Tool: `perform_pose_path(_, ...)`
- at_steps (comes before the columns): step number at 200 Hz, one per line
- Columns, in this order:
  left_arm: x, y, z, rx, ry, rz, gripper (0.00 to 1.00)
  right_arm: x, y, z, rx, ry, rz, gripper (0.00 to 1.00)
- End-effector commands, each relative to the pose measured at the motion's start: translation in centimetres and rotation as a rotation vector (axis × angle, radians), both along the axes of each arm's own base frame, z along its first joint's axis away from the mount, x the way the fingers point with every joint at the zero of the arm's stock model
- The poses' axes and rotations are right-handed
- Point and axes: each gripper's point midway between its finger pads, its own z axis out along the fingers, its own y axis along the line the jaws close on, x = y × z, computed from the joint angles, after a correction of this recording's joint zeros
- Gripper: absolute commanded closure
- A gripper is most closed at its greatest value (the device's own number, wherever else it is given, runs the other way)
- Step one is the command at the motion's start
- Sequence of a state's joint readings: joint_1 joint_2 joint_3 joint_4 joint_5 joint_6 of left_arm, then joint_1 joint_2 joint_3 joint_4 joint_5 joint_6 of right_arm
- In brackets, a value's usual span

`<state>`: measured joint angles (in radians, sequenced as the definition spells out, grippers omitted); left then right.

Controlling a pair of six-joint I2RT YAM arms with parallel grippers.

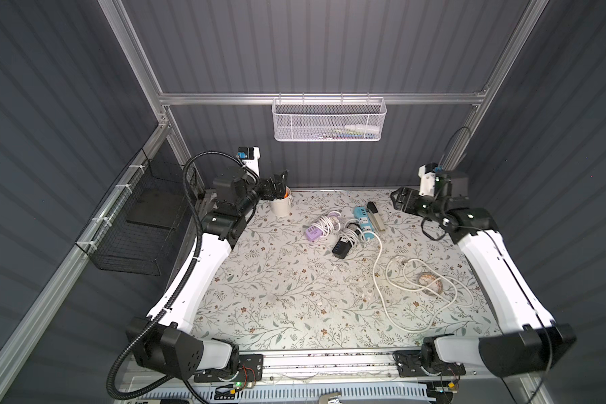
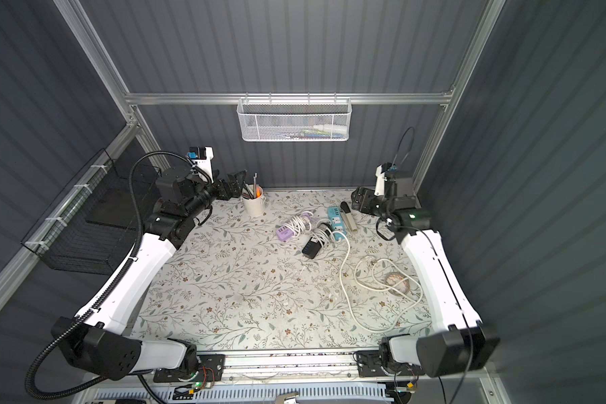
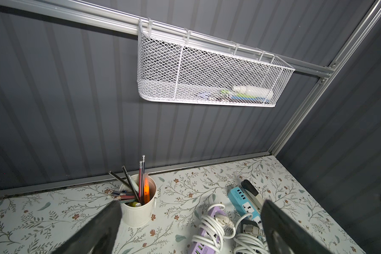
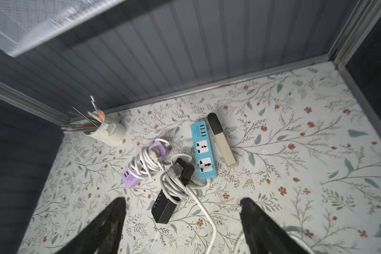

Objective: Unwrap the cord wrapped around the power strip
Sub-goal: Move the power cord to the center of the board, then adjust the power cord at the center of the board.

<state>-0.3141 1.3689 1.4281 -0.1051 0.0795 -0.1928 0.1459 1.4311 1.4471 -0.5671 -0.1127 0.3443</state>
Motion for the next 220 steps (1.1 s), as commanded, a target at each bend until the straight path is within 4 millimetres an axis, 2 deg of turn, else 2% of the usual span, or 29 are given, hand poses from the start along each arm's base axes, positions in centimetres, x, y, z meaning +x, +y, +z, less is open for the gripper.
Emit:
perform_pose_path(1, 0.0, -0.3, 0.4, -0.004, -0.026, -0.022, 0.0, 2.9, 1.4, -3.5, -0.004, 0.048, 0.009, 0.22)
perform_pose_path(19, 0.0, -0.4, 0.3, -0.003, -0.023, -0.026, 0.0, 4.5, 2.3, -7.3, -0.018, 0.137, 0.021, 0.27)
perform_pose_path(36, 0.0, -0.4, 0.2, 0.003, -0.02, -0.027, 0.0, 4.3, 3.0, -9.5, -0.029, 0.179, 0.033, 0.28)
perform_pose_path(68, 0.1, -0.6, -0.2, 0.012, -0.01, -0.034, 0.0, 2.2, 2.5, -11.2, -0.031, 0.203, 0.016, 0.23)
perform_pose_path(123, 0.2, -0.8, -0.3, 0.008, -0.005, -0.045, 0.0, -1.7, 2.8, -14.9, -0.017, 0.304, 0.073, 0.23)
perform_pose_path(147, 0.3, -1.0, -0.5, 0.0, 0.001, -0.056, 0.0, -2.0, 2.6, -17.1, -0.018, 0.349, 0.071, 0.23)
perform_pose_path(172, 0.3, -1.1, -0.5, -0.001, 0.002, -0.059, 0.0, -1.3, 2.6, -18.8, 0.0, 0.367, 0.057, 0.26)
perform_pose_path(187, 0.2, -1.0, -0.5, 0.001, 0.001, -0.052, 0.0, -1.1, 2.6, -19.6, 0.0, 0.386, 0.05, 0.32)
perform_pose_path(200, 0.2, -0.9, -0.4, 0.003, -0.002, -0.05, 0.0, -0.8, 2.6, -20.4, 0.02, 0.401, 0.048, 0.43)
perform_pose_path(207, 0.2, -0.9, -0.4, 0.003, -0.003, -0.05, 0.0, -0.4, 2.5, -20.4, 0.034, 0.391, 0.042, 0.54)
perform_pose_path(220, 0.2, -0.9, -0.5, 0.005, -0.001, -0.049, 0.0, -0.4, 2.2, -20.7, 0.048, 0.392, 0.027, 0.81)
